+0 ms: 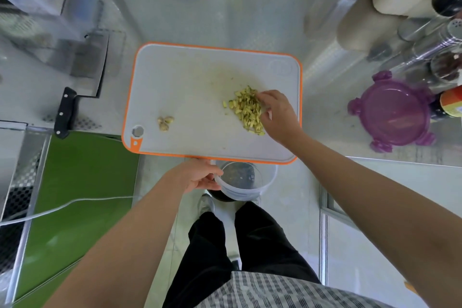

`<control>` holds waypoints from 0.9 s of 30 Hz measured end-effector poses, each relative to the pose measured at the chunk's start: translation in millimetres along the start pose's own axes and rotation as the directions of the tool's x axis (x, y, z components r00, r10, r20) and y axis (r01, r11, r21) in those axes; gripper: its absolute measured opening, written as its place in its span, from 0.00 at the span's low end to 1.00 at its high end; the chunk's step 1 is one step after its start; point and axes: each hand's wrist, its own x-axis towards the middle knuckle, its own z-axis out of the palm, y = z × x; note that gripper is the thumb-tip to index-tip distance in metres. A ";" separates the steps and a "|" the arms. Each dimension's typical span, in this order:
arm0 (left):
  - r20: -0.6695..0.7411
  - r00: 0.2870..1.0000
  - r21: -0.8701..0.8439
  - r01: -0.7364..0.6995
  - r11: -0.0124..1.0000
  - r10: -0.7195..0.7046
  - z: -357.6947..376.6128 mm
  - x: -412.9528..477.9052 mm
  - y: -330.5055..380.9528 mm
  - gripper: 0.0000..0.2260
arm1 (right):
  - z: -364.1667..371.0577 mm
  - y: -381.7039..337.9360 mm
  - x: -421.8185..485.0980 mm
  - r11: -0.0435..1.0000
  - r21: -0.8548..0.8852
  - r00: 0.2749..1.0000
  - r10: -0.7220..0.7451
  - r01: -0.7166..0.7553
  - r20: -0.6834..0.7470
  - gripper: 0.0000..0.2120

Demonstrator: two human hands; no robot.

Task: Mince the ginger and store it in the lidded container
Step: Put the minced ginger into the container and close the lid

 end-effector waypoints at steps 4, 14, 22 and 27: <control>0.003 1.000 0.003 -0.018 1.000 0.018 -2.3 0.7 -2.7 0.15 | -2.1 2.9 -6.4 0.999 0.045 0.998 0.023 -0.020 -0.063 0.24; -0.052 0.997 0.005 -0.058 0.998 0.058 0.0 1.8 -13.1 0.20 | 4.4 1.6 -52.0 0.996 -0.012 0.996 -0.084 0.084 -0.013 0.14; -0.091 0.995 -0.073 -0.058 0.996 0.051 12.0 -5.6 -16.9 0.07 | 4.7 -10.6 -109.0 0.973 -0.006 0.960 -0.225 0.229 0.164 0.14; -0.111 0.993 -0.060 -0.048 0.997 0.041 13.6 -4.9 -16.6 0.07 | -8.5 -15.2 -94.7 0.977 0.048 0.944 -0.214 0.208 0.250 0.13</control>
